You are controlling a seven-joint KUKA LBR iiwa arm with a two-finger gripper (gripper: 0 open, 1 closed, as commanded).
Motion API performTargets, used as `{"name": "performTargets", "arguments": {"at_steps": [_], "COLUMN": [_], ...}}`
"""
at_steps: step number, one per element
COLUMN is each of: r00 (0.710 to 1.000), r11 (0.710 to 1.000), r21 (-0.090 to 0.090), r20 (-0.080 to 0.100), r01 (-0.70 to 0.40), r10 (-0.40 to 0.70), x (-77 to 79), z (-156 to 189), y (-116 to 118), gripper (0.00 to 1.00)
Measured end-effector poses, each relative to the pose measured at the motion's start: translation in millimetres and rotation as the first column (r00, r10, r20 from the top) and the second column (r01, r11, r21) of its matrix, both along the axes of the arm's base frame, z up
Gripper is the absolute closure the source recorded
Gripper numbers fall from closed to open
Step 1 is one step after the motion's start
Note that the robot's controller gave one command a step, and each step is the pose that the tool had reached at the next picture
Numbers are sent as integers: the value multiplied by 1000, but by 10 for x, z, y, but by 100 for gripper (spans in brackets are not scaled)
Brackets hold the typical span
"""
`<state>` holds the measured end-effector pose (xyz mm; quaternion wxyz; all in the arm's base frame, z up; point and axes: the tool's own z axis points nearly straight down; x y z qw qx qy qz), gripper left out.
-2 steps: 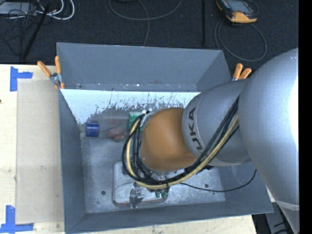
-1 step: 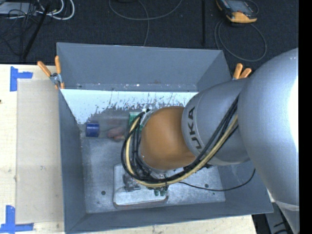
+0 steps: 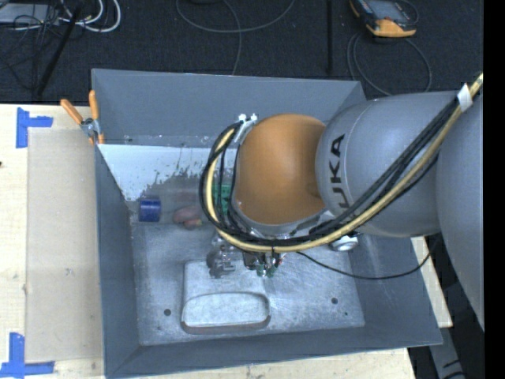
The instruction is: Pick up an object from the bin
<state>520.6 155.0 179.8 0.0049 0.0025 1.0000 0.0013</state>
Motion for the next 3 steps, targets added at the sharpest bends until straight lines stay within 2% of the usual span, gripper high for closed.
{"name": "performTargets", "arguments": {"at_steps": [1,2,3], "r00": [997,998,972], "r11": [997,998,972], "r21": [-5,-3,-3], "r20": [-16,-10,-7], "r01": [81,60,-237], "r10": [-81,-60,237], "x": [-401,-418,-334], "z": [-280,-121,259], "y": [-378,-349,-539], "gripper": [100,100,100]}}
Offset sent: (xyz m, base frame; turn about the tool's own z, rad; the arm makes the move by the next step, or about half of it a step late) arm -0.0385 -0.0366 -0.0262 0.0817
